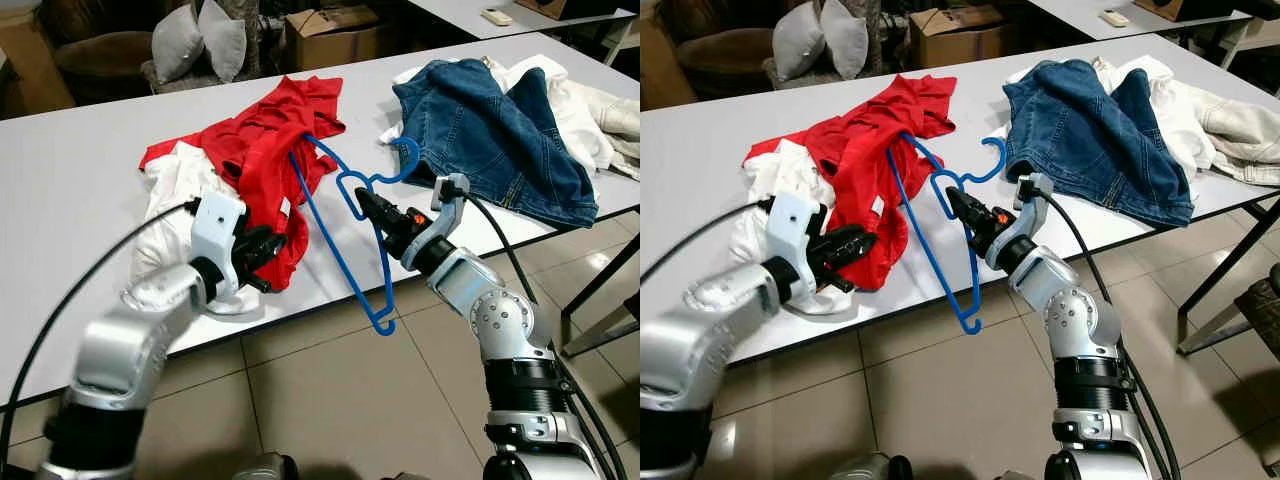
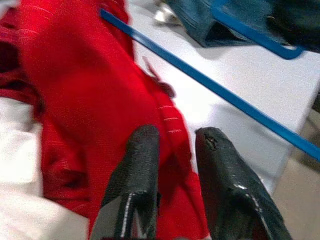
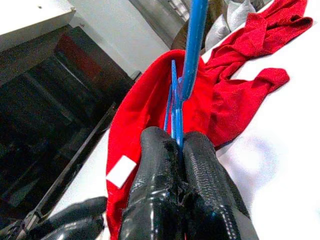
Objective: Hang hanger
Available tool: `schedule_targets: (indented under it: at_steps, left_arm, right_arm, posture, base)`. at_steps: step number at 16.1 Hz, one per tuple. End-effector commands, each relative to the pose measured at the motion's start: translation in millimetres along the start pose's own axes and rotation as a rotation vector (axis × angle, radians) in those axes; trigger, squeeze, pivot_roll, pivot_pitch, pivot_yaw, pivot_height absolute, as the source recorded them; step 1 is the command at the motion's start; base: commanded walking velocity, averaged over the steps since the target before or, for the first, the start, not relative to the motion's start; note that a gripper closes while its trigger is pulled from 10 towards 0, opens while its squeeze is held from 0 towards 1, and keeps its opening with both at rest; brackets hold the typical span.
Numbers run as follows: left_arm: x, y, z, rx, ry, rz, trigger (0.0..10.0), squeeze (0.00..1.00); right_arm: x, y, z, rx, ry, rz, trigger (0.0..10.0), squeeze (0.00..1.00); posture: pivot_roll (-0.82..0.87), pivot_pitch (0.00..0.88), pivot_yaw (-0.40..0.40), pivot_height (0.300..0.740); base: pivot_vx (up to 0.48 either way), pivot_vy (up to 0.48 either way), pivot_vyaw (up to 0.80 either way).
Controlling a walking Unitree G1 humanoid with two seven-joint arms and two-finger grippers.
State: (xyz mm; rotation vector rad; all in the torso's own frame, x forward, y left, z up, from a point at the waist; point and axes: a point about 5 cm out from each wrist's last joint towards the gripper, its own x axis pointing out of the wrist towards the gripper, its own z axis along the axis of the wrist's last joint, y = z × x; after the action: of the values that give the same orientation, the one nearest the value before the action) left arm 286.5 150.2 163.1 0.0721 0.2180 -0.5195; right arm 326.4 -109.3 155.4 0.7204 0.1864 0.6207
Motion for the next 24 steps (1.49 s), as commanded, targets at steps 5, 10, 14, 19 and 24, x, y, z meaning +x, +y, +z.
schedule_targets:
  at_steps: [5, 10, 14, 19, 24]
  left_arm:
    - [1.4, -13.5, -19.9, 0.075, -0.004, 0.050, 10.0, 1.00]
    - [7.8, -7.1, -40.8, 0.222, 0.087, 0.177, 10.0, 0.00]
    - [14.1, -3.2, -39.2, 0.164, 0.072, 0.239, 0.3, 0.00]
    - [11.8, 0.6, -42.3, 0.171, 0.073, 0.259, 0.0, 0.00]
    - [0.8, -2.3, -24.9, 0.209, 0.003, 0.135, 0.0, 0.00]
  right_arm:
    - [-4.8, 5.0, 2.6, -0.009, -0.001, 0.014, 10.0, 0.00]
    - [-5.1, 7.5, 3.9, -0.001, -0.006, 0.023, 10.0, 0.00]
    - [-4.5, 8.0, 3.7, 0.006, -0.011, 0.026, 10.0, 0.00]
    - [-6.6, 7.7, 4.0, 0.007, -0.015, 0.023, 10.0, 0.00]
    - [-4.4, 7.8, 8.5, 0.058, -0.090, 0.026, 10.0, 0.00]
  posture:
    - [-0.09, 0.075, 0.047, 0.740]
    - [-0.08, 0.077, 0.045, 0.740]
    - [-0.08, 0.076, 0.049, 0.740]
    - [-0.09, 0.079, 0.053, 0.740]
    - [-0.07, 0.085, 0.053, 0.740]
  base:
    - [0.000, 0.000, 0.00]
    - [0.000, 0.000, 0.00]
    - [0.000, 0.000, 0.00]
    - [0.000, 0.000, 0.00]
    - [0.000, 0.000, 0.00]
